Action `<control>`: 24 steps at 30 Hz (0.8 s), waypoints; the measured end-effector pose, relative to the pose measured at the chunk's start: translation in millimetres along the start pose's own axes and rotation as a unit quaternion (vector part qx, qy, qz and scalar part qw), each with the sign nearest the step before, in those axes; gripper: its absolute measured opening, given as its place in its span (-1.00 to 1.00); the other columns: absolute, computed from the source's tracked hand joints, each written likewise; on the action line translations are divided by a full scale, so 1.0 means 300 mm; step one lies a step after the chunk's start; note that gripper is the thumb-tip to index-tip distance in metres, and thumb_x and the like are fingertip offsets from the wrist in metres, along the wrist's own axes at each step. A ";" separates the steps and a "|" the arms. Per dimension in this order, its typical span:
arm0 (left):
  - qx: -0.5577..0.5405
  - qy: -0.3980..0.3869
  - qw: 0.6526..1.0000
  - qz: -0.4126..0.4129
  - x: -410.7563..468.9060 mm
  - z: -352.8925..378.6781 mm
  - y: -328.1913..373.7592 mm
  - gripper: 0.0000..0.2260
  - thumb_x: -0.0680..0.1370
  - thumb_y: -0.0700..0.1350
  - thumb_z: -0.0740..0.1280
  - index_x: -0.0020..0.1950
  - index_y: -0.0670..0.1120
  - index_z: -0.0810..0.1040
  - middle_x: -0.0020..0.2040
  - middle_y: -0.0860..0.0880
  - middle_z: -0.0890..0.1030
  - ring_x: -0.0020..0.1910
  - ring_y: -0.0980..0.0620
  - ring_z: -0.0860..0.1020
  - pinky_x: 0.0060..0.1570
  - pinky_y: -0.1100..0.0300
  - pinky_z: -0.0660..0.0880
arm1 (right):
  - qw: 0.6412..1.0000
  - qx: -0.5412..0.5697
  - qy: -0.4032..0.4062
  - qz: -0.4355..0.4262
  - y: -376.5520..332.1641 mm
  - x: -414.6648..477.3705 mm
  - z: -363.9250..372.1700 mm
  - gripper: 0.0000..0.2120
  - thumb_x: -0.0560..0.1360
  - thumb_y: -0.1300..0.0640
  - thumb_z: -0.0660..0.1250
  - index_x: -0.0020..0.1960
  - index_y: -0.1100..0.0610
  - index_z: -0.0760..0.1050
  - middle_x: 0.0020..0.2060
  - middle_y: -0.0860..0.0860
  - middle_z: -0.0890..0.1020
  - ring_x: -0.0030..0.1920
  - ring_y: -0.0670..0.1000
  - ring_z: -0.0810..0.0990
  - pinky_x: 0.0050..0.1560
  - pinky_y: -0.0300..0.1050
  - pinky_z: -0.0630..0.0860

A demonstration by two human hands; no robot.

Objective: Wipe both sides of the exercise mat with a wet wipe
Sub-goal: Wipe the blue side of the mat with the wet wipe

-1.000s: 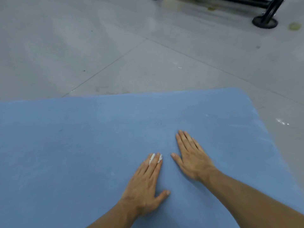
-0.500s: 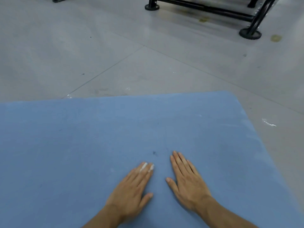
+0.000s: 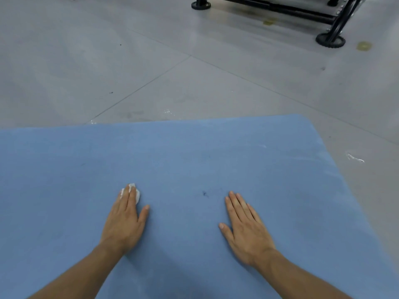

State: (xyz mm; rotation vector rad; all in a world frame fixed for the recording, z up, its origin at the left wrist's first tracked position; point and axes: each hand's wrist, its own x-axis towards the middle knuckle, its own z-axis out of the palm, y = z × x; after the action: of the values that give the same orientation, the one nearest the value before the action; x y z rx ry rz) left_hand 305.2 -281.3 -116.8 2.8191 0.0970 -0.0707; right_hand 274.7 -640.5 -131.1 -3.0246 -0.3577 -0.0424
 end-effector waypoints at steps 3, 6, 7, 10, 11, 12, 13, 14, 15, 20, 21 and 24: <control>-0.029 0.009 0.999 0.019 -0.036 0.030 0.088 -0.05 0.58 0.47 -0.22 0.64 -0.27 0.17 0.66 -0.15 0.13 0.66 -0.11 0.06 0.61 0.16 -0.14 | 1.000 0.001 0.014 -0.002 -0.004 -0.001 0.007 -0.33 0.67 -0.21 0.05 0.63 0.17 0.20 0.64 0.04 0.23 0.63 0.00 0.12 0.53 -0.03 0.06; -0.025 -0.028 0.993 0.114 -0.097 0.068 0.242 -0.20 0.66 0.35 -0.12 0.64 -0.25 0.19 0.64 -0.12 0.17 0.64 -0.06 0.09 0.58 0.25 -0.17 | 1.000 0.007 0.024 -0.002 -0.006 -0.001 0.006 -0.33 0.65 -0.20 0.08 0.62 0.19 0.25 0.62 0.06 0.26 0.62 0.01 0.14 0.54 -0.04 0.04; -0.022 -0.032 0.986 0.161 -0.127 0.089 0.300 -0.28 0.69 0.29 -0.05 0.64 -0.23 0.22 0.63 -0.12 0.20 0.63 -0.07 0.12 0.59 0.21 -0.11 | 1.000 0.009 0.025 -0.004 -0.007 -0.001 0.006 -0.33 0.65 -0.19 0.09 0.62 0.19 0.26 0.62 0.06 0.26 0.62 0.02 0.15 0.54 -0.03 0.04; -0.026 -0.037 0.966 0.256 -0.229 0.163 0.444 -0.37 0.70 0.21 0.06 0.66 -0.16 0.18 0.67 -0.06 0.17 0.65 -0.03 0.13 0.57 0.12 0.03 | 1.000 0.013 0.021 -0.006 -0.006 -0.001 0.003 -0.34 0.66 -0.19 0.08 0.62 0.19 0.25 0.62 0.06 0.25 0.62 0.01 0.13 0.55 -0.05 0.03; -0.026 -0.042 0.962 0.268 -0.254 0.177 0.474 -0.38 0.71 0.20 0.05 0.67 -0.15 0.17 0.68 -0.04 0.14 0.66 -0.02 0.11 0.57 0.11 0.04 | 1.000 0.016 0.018 -0.004 -0.006 -0.003 0.002 -0.34 0.66 -0.19 0.06 0.63 0.18 0.23 0.63 0.06 0.24 0.63 0.00 0.12 0.54 -0.05 0.03; -0.021 -0.047 0.961 0.273 -0.273 0.186 0.491 -0.38 0.72 0.19 0.04 0.67 -0.15 0.16 0.69 -0.02 0.12 0.66 0.00 0.08 0.57 0.11 0.04 | 1.000 0.020 0.015 -0.003 -0.006 -0.005 0.000 -0.35 0.67 -0.18 0.05 0.63 0.17 0.22 0.63 0.05 0.24 0.63 -0.01 0.11 0.54 -0.05 0.03; -0.013 -0.048 0.960 0.276 -0.282 0.186 0.499 -0.39 0.72 0.18 0.05 0.67 -0.14 0.16 0.69 -0.01 0.11 0.67 0.00 0.07 0.58 0.11 0.04 | 1.000 0.024 0.011 -0.001 -0.008 -0.007 -0.001 -0.35 0.68 -0.18 0.04 0.64 0.17 0.22 0.63 0.05 0.23 0.63 -0.01 0.10 0.54 -0.06 0.04; -0.002 -0.050 0.958 0.284 -0.282 0.179 0.494 -0.39 0.71 0.17 0.08 0.67 -0.14 0.16 0.69 0.00 0.11 0.66 0.00 0.08 0.57 0.11 0.04 | 1.000 0.029 0.008 0.002 -0.009 -0.010 -0.004 -0.36 0.68 -0.18 0.03 0.64 0.17 0.21 0.64 0.04 0.22 0.63 -0.02 0.09 0.54 -0.06 0.04; 0.018 -0.051 0.954 0.296 -0.274 0.164 0.483 -0.38 0.69 0.16 0.13 0.67 -0.14 0.18 0.69 0.00 0.12 0.66 0.00 0.11 0.57 0.11 0.05 | 0.999 0.034 0.006 0.006 -0.012 -0.011 -0.006 -0.36 0.68 -0.17 0.03 0.64 0.16 0.21 0.64 0.04 0.21 0.64 -0.02 0.08 0.55 -0.07 0.03; 0.067 -0.051 0.951 0.299 -0.186 0.103 0.336 -0.35 0.64 0.14 0.19 0.67 -0.10 0.18 0.67 -0.01 0.20 0.64 0.02 0.15 0.56 0.14 0.03 | 0.998 0.055 -0.011 0.031 -0.043 -0.016 -0.008 -0.35 0.68 -0.17 -0.01 0.66 0.15 0.17 0.66 0.00 0.12 0.66 -0.04 0.01 0.58 -0.08 -0.04; 0.068 -0.053 0.954 0.287 -0.170 0.094 0.300 -0.35 0.64 0.13 0.18 0.68 -0.09 0.14 0.67 0.00 0.18 0.64 0.02 0.14 0.56 0.15 0.01 | 0.997 0.061 -0.016 0.038 -0.051 -0.018 -0.008 -0.33 0.68 -0.20 -0.05 0.68 0.14 0.11 0.67 -0.02 0.07 0.67 -0.06 -0.04 0.59 -0.10 -0.08; 0.086 -0.080 0.953 0.280 -0.143 0.061 0.204 -0.32 0.66 0.13 0.16 0.70 -0.07 -0.01 0.69 0.02 0.11 0.65 0.05 0.08 0.57 0.14 0.00 | 0.996 0.068 -0.014 0.054 -0.074 -0.015 -0.011 -0.32 0.68 -0.22 -0.07 0.68 0.13 0.09 0.68 -0.02 0.06 0.66 -0.08 -0.07 0.60 -0.15 -0.18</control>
State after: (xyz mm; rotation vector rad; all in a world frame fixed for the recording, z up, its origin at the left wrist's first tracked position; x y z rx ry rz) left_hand 266.2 -347.5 -112.4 2.8794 -0.7747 -0.1830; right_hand 265.1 -620.2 -125.9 -2.9056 -0.1890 0.0321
